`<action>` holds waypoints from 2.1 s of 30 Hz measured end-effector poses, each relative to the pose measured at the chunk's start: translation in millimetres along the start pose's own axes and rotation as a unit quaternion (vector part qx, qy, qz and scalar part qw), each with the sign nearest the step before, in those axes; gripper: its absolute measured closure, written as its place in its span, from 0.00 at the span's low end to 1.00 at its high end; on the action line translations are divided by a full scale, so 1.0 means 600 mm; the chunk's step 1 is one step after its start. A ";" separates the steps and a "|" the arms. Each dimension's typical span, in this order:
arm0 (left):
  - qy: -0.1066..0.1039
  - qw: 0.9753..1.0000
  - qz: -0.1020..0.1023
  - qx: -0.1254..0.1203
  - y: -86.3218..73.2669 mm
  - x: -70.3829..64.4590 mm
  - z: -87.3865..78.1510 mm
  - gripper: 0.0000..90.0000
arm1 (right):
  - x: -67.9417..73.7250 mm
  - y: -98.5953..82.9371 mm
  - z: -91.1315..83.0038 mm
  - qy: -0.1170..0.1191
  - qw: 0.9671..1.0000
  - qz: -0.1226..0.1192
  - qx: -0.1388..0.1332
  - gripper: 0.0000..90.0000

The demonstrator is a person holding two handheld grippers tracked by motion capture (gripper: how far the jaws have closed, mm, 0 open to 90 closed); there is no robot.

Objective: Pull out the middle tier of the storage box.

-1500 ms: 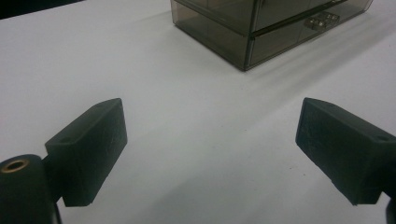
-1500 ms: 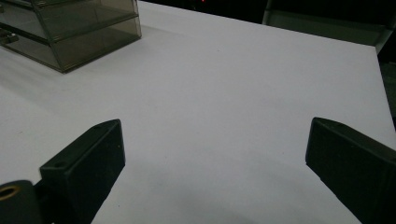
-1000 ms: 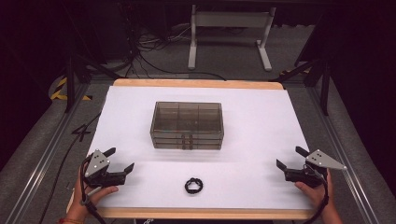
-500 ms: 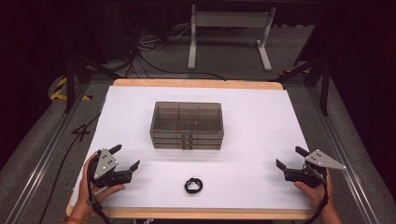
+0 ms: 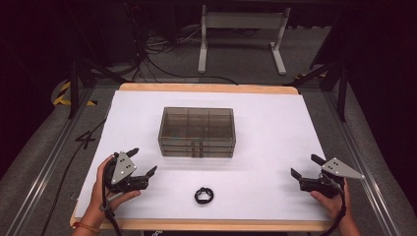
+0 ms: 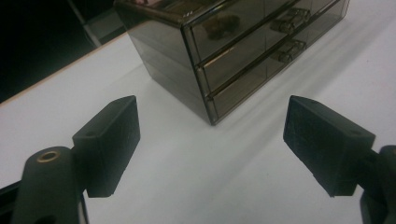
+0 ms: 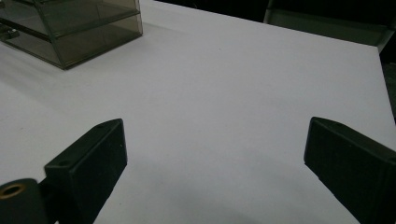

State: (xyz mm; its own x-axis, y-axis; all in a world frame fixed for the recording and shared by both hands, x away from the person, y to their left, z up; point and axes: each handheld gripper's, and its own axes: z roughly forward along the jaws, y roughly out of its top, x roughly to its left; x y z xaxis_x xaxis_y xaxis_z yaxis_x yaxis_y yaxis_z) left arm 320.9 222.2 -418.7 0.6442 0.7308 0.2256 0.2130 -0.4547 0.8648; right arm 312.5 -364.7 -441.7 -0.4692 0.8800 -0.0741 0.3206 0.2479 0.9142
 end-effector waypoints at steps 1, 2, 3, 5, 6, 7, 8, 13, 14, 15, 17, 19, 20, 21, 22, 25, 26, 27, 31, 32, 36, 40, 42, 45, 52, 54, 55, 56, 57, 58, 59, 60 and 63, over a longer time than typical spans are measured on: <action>-0.001 1.000 0.007 0.002 0.004 -0.003 0.001 0.22 | 0.000 0.000 0.000 0.000 1.000 -0.001 -0.002 0.07; 0.000 1.000 0.011 0.002 0.007 -0.005 0.002 0.22 | 0.001 0.000 0.000 -0.003 1.000 -0.004 -0.001 0.07; 0.002 1.000 0.016 0.002 0.009 -0.008 0.004 0.22 | 0.001 0.000 0.000 -0.002 1.000 -0.006 0.000 0.07; -0.006 1.000 0.022 0.003 0.013 -0.011 0.007 0.25 | 0.002 0.000 0.000 0.002 1.000 -0.006 0.001 0.08; -0.005 1.000 0.030 0.005 0.017 -0.013 0.010 0.27 | 0.002 0.000 0.001 0.002 1.000 -0.006 0.001 0.07; -0.011 0.999 0.033 0.005 0.021 -0.016 0.015 0.28 | 0.002 0.000 0.001 0.003 1.000 -0.006 0.002 0.08; -0.015 0.999 0.033 0.005 0.024 -0.018 0.017 0.30 | 0.002 0.000 0.001 0.003 1.000 -0.007 0.001 0.08; -0.035 0.999 0.041 -0.002 0.038 -0.030 0.032 0.38 | 0.001 0.000 0.001 0.003 1.000 -0.006 0.002 0.08; -0.038 0.998 0.048 -0.001 0.041 -0.035 0.037 0.40 | 0.001 0.000 0.001 0.003 1.000 -0.007 0.002 0.08; -0.041 0.998 0.054 -0.001 0.044 -0.039 0.042 0.40 | 0.002 0.000 0.001 0.003 1.000 -0.006 0.002 0.08; -0.045 0.997 0.064 -0.003 0.048 -0.047 0.052 0.42 | 0.002 0.000 0.002 0.003 1.000 -0.007 0.003 0.08; -0.046 0.996 0.075 -0.002 0.053 -0.052 0.061 0.44 | 0.002 0.000 0.001 0.004 1.000 -0.007 0.003 0.08; -0.045 0.996 0.081 -0.003 0.055 -0.056 0.065 0.45 | 0.002 0.000 0.001 0.004 1.000 -0.007 0.003 0.08; -0.049 0.995 0.088 -0.005 0.057 -0.058 0.068 0.46 | 0.002 0.000 0.001 0.006 1.000 -0.007 0.002 0.08; -0.048 0.995 0.091 -0.005 0.059 -0.060 0.072 0.48 | 0.001 0.000 0.001 0.008 1.000 -0.006 0.002 0.08; -0.053 0.993 0.108 -0.002 0.065 -0.069 0.084 0.51 | 0.001 0.000 0.000 0.008 1.000 -0.006 0.002 0.08; -0.052 0.992 0.113 0.001 0.066 -0.072 0.087 0.51 | 0.001 0.000 0.001 0.010 1.000 -0.006 0.001 0.08; -0.054 0.991 0.124 0.005 0.068 -0.074 0.092 0.52 | 0.001 0.000 0.001 0.010 1.000 -0.006 0.002 0.08; -0.050 0.988 0.147 0.010 0.072 -0.090 0.109 0.58 | 0.001 0.000 0.001 0.010 1.000 -0.007 0.002 0.08; -0.049 0.987 0.154 0.010 0.073 -0.094 0.113 0.60 | 0.001 0.000 0.002 0.010 1.000 -0.007 0.003 0.08; -0.043 0.983 0.180 0.006 0.078 -0.109 0.127 0.64 | 0.001 0.000 0.002 0.009 1.000 -0.009 0.004 0.08; -0.034 0.981 0.193 0.001 0.080 -0.114 0.138 0.65 | 0.002 0.000 0.002 0.010 1.000 -0.008 0.003 0.08; -0.037 0.981 0.190 0.003 0.080 -0.115 0.149 0.66 | 0.002 0.000 0.001 0.010 1.000 -0.010 0.003 0.08; -0.034 0.979 0.200 0.005 0.079 -0.118 0.157 0.68 | 0.003 0.000 0.001 0.008 1.000 -0.013 0.005 0.08; -0.022 0.978 0.208 0.001 0.079 -0.121 0.167 0.70 | 0.002 0.000 0.001 0.010 1.000 -0.013 0.003 0.08; -0.020 0.978 0.208 0.001 0.079 -0.121 0.168 0.71 | 0.002 0.000 0.001 0.009 1.000 -0.013 0.004 0.08; -0.019 0.978 0.207 0.002 0.078 -0.122 0.169 0.71 | 0.003 0.000 0.002 0.011 1.000 -0.014 0.005 0.08; -0.002 0.975 0.223 0.008 0.079 -0.124 0.171 0.71 | 0.003 0.000 0.002 0.012 1.000 -0.014 0.005 0.08; -0.001 0.973 0.229 0.010 0.079 -0.126 0.172 0.72 | 0.003 0.000 0.002 0.012 1.000 -0.015 0.005 0.08; 0.005 0.972 0.234 0.009 0.079 -0.129 0.173 0.72 | 0.004 0.000 0.002 0.012 1.000 -0.015 0.005 0.08; 0.005 0.972 0.234 0.009 0.079 -0.129 0.173 0.73 | 0.004 0.000 0.002 0.012 1.000 -0.015 0.005 0.08; 0.019 0.968 0.252 0.010 0.080 -0.135 0.173 0.73 | 0.004 0.000 0.002 0.012 1.000 -0.015 0.006 0.08; 0.050 0.955 0.292 0.012 0.077 -0.148 0.176 0.75 | 0.004 0.000 0.003 0.012 1.000 -0.018 0.007 0.08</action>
State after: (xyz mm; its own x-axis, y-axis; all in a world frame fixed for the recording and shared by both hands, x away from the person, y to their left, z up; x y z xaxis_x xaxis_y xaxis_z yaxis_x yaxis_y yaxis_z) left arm 351.0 82.4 -446.1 0.5852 0.3935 0.7090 -0.1434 -0.8104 0.5680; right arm 312.5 -361.7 -442.3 -0.5004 0.8605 -0.0960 0.3148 0.2841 0.9056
